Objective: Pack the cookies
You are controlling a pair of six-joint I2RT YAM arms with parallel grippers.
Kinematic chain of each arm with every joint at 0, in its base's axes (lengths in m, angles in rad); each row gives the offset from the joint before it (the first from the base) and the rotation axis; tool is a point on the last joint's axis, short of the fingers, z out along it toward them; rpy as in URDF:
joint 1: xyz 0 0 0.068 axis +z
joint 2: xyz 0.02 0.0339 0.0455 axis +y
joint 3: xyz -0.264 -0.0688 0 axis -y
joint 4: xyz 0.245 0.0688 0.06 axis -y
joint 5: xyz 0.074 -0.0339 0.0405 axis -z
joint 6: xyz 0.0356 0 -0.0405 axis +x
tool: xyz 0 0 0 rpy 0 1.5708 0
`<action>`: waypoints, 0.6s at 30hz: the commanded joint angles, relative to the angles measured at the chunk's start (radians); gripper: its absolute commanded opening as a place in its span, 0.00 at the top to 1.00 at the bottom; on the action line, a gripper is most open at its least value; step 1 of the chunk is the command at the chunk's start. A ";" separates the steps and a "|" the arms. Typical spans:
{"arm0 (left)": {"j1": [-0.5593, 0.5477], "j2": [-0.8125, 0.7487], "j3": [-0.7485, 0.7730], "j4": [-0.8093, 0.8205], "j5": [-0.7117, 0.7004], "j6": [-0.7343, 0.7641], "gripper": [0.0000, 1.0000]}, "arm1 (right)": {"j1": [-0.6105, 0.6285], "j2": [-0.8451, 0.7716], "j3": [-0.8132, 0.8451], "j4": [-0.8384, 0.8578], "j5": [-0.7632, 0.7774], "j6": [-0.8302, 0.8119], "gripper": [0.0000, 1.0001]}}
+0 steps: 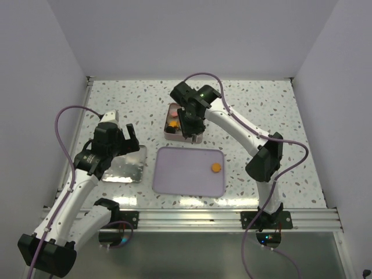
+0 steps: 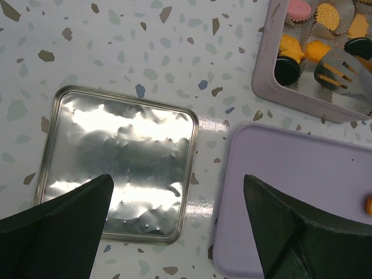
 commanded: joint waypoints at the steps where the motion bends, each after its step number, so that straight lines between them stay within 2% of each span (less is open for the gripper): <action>1: 0.006 0.000 -0.001 0.035 -0.015 0.004 0.00 | -0.002 -0.035 -0.042 -0.113 -0.016 -0.016 0.63; 7: 0.011 0.003 -0.001 0.035 -0.013 0.004 0.00 | -0.005 -0.031 -0.059 -0.081 -0.027 -0.008 0.62; 18: 0.014 0.003 -0.001 0.037 -0.004 0.008 0.00 | -0.015 -0.012 -0.023 -0.090 0.002 -0.004 0.52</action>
